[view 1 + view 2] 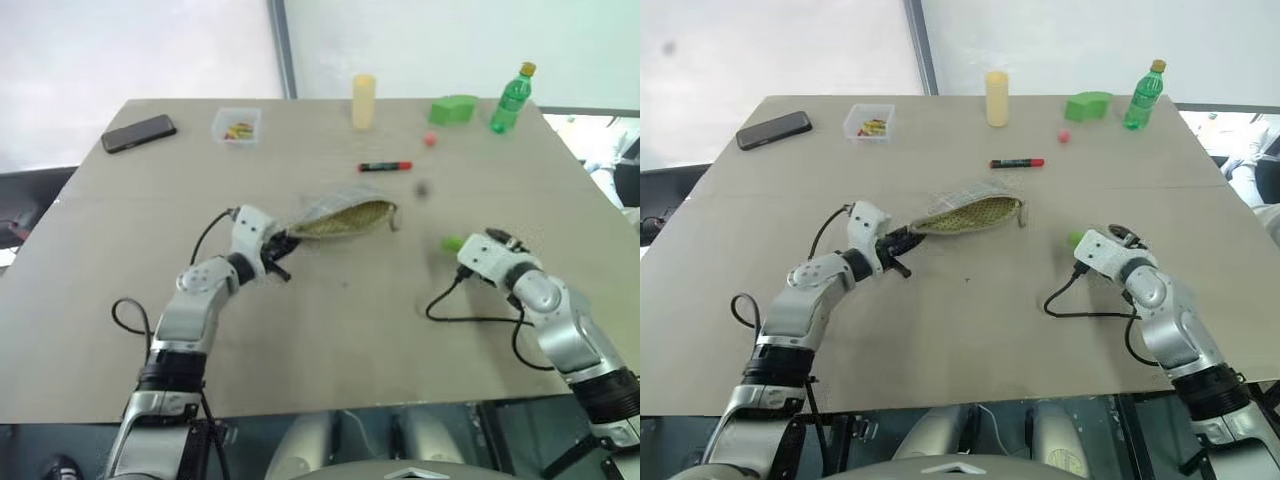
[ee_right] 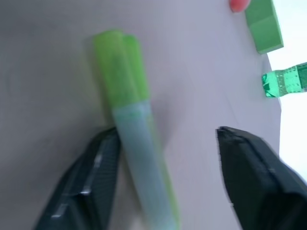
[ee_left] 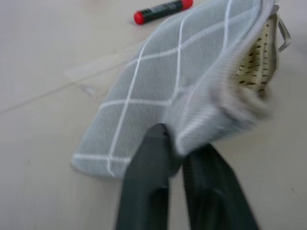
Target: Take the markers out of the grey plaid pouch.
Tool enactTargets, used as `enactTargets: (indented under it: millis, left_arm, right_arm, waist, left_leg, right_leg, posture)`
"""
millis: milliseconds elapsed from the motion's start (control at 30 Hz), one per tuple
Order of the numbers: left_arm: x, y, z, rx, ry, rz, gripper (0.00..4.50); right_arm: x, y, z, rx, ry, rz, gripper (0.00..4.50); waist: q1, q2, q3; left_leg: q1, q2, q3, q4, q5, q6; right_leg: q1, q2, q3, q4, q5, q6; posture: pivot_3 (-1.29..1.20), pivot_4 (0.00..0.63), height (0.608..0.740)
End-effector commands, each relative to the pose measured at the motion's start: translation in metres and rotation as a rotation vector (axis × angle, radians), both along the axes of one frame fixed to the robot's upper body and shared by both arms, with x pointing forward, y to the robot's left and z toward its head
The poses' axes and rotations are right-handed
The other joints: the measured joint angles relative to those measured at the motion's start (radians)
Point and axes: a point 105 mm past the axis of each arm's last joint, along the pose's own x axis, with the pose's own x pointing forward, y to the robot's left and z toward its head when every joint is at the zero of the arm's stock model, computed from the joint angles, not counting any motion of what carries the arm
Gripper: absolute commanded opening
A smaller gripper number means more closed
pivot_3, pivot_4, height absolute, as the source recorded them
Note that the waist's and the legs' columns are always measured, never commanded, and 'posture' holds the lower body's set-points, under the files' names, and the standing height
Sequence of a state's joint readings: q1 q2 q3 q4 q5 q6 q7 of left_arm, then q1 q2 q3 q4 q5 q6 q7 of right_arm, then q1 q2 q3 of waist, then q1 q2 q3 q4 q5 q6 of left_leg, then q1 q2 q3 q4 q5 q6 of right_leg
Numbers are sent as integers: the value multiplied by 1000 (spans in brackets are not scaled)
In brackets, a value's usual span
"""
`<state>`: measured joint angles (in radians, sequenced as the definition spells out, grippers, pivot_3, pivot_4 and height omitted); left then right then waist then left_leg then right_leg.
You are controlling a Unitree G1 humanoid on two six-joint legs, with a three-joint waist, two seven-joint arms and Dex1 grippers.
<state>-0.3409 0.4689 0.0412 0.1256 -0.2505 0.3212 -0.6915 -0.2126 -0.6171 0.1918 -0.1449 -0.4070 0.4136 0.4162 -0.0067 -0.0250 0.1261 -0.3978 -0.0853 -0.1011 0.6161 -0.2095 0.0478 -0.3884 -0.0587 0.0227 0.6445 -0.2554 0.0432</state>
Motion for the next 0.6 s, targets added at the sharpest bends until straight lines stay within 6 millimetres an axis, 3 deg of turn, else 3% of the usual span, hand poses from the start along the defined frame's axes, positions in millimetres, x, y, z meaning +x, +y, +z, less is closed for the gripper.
enactTargets:
  millis: [33,100,233,300,367,500,600]
  left_arm:
    - [-6,2,21,-38,-50,-27,2435]
    - [-8,2,23,-65,-48,-36,3350]
    - [-22,1,23,-71,-46,-95,3350]
    - [-34,6,25,-80,-53,-129,3350]
    - [-45,17,25,-89,-45,-135,3350]
    - [-71,46,28,-67,-25,-112,3350]
    - [-85,60,28,-61,0,-91,3350]
  right_arm:
    - [-17,18,-5,175,72,44,4500]
    - [-22,27,7,299,62,61,4500]
    - [-42,46,35,568,47,121,4500]
    - [-55,47,45,646,48,124,4500]
    - [-71,43,49,695,82,134,4500]
    - [-106,16,52,698,157,85,4500]
    - [-120,0,54,674,188,53,4500]
  waist:
    - [3,0,0]
    - [4,1,1]
    - [-1,5,4]
    - [-2,7,5]
    - [1,7,5]
    - [16,8,7]
    - [22,9,7]
  left_leg:
    - [0,0,-1,0,0,0]
    - [0,1,-1,-1,0,0]
    - [-1,1,-1,-1,0,0]
    - [-2,1,-1,-2,0,0]
    - [-3,1,-1,-2,0,1]
    - [-6,1,-1,-3,-1,0]
    - [-6,1,0,-2,-3,-2]
  right_leg:
    - [0,0,-1,0,0,0]
    - [0,1,-1,-1,0,0]
    - [0,1,-1,-1,0,0]
    - [-1,0,0,-2,0,0]
    - [-2,0,0,-3,0,0]
    - [-4,-1,-1,-4,0,0]
    - [-5,-2,0,-4,-1,-1]
  posture:
    - [0,150,740]
    - [0,150,740]
    - [0,150,740]
    - [0,150,740]
    - [0,150,740]
    - [0,150,740]
    - [0,150,740]
